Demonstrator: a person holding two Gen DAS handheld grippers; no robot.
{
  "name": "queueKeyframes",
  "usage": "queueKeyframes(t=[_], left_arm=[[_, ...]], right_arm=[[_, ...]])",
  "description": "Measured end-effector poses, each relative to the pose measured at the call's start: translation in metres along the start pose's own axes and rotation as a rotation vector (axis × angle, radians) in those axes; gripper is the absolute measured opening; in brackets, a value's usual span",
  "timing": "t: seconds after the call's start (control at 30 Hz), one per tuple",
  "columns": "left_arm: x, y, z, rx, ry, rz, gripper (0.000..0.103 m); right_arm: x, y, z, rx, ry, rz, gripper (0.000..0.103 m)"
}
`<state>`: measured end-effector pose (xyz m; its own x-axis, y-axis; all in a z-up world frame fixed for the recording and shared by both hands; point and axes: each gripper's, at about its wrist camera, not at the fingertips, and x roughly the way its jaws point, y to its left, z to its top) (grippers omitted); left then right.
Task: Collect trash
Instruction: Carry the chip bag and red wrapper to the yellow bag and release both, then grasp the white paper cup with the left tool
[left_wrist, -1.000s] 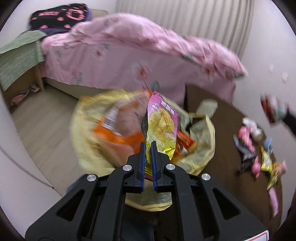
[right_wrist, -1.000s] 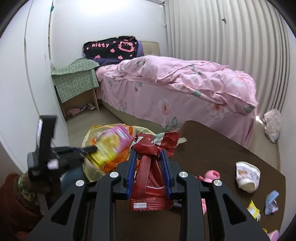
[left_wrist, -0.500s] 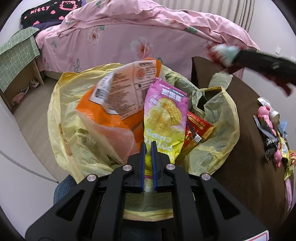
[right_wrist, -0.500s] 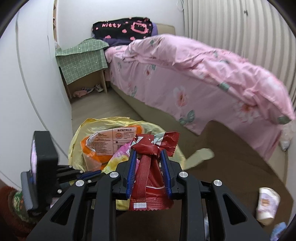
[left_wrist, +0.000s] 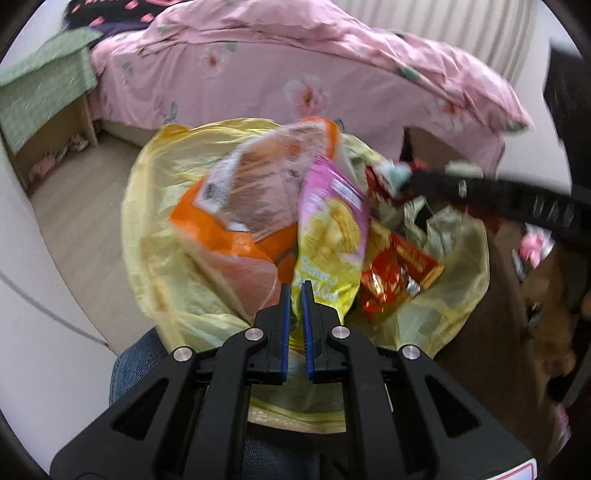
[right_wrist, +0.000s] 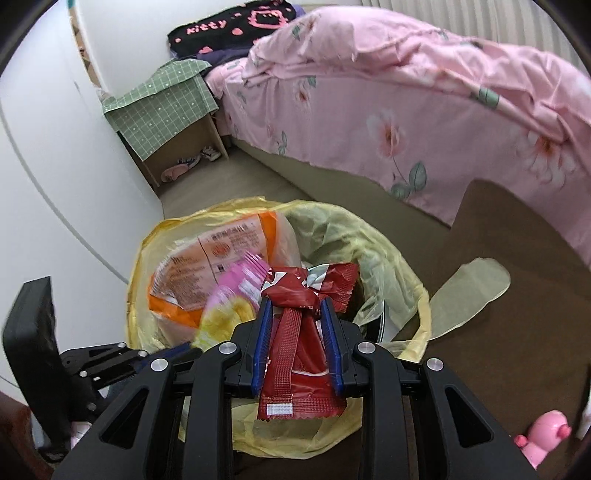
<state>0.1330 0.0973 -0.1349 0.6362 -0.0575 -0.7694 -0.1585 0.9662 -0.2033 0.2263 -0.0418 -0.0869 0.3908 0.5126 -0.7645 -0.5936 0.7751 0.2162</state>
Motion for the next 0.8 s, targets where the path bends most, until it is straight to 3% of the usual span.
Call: queueKeyframes(t=[0.17,0.2,0.23,0.27,0.3,0.37,0.57,0.67,0.8], left_arm=[[-0.015,0.014,0.005,-0.088,-0.059,-0.025,0.007],[-0.020,0.018,0.007,-0.114,-0.069,-0.035,0.013],[-0.023,0.022,0.008,-0.138,-0.075,-0.045,0.026],[-0.029,0.026,0.010,-0.169,-0.085,-0.058,0.031],[-0.035,0.029,0.011,-0.193,-0.100,-0.062,0.038],[-0.049,0.030,0.014,-0.207,-0.134,-0.048,0.039],[-0.083,0.000,0.019,-0.122,-0.216,-0.059,0.053],[-0.089,-0.026,0.018,-0.055,-0.227,-0.106,0.054],[-0.087,-0.073,0.016,0.059,-0.214,-0.194,0.054]], right_arm=[[-0.002,-0.001,-0.002,0.018,-0.004,0.027,0.027],[-0.004,-0.001,-0.002,0.016,0.000,0.027,0.029],[-0.007,-0.001,-0.003,0.017,-0.003,0.030,0.041],[-0.012,-0.003,-0.004,0.028,-0.018,0.035,0.050],[-0.019,-0.006,-0.005,0.044,-0.039,0.044,0.052],[-0.033,-0.011,-0.008,0.069,-0.071,0.050,0.054],[-0.096,-0.019,-0.032,0.081,-0.197,-0.001,0.057],[-0.132,-0.025,-0.053,0.043,-0.216,-0.066,0.057],[-0.184,-0.046,-0.090,0.018,-0.251,-0.216,0.057]])
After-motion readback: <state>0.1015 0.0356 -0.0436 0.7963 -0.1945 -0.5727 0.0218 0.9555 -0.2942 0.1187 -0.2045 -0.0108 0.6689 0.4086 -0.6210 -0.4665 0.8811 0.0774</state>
